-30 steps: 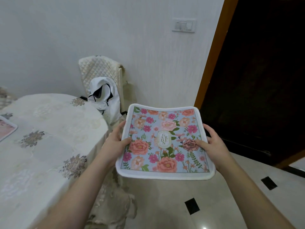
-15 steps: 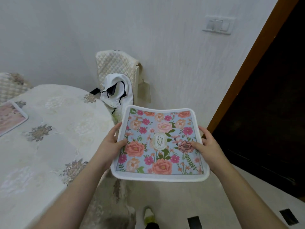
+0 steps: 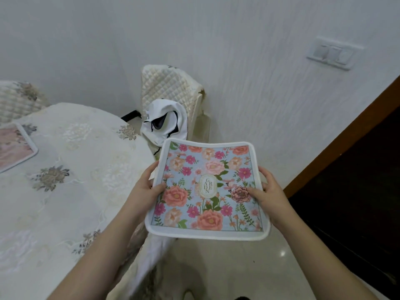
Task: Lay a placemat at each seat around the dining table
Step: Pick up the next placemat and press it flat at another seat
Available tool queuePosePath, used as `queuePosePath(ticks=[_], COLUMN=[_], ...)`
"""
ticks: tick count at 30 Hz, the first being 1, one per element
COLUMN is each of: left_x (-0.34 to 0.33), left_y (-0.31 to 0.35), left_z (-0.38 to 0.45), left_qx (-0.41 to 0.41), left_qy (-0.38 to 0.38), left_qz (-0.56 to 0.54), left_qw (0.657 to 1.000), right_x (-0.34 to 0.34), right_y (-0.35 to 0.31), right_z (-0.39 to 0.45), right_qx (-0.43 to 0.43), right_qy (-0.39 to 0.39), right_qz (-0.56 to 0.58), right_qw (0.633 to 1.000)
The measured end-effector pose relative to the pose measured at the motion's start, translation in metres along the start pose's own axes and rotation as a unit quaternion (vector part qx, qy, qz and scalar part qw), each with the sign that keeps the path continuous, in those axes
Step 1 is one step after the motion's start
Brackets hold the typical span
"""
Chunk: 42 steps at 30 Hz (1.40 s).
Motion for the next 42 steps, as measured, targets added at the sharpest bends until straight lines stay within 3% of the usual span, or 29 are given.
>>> queuePosePath(ticks=[22, 31, 42], left_x=[0.027, 0.063, 0.142], left_y=[-0.004, -0.024, -0.105], left_z=[0.079, 0.066, 0.034], left_qx=[0.144, 0.166, 0.201], left_qy=[0.178, 0.257, 0.297], left_qz=[-0.055, -0.087, -0.151], left_qw=[0.972, 0.948, 0.921], right_x=[-0.09, -0.164, -0.301], right_y=[-0.029, -0.03, 0.009], right_z=[0.214, 0.252, 0.235], right_qx=[-0.06, -0.054, -0.08], right_qy=[-0.22, -0.289, -0.387], right_qz=[-0.072, -0.103, -0.165], right_qw=[0.971, 0.95, 0.904])
Point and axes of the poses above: each hand's wrist, its own z-axis towards the middle knuckle, its own x-axis out of the back of the hand, y = z × x, the point moved 9 cm from there along z, towards the middle knuckle, and after that the axes turned 15 degrees about z, right-handed, at the moved point
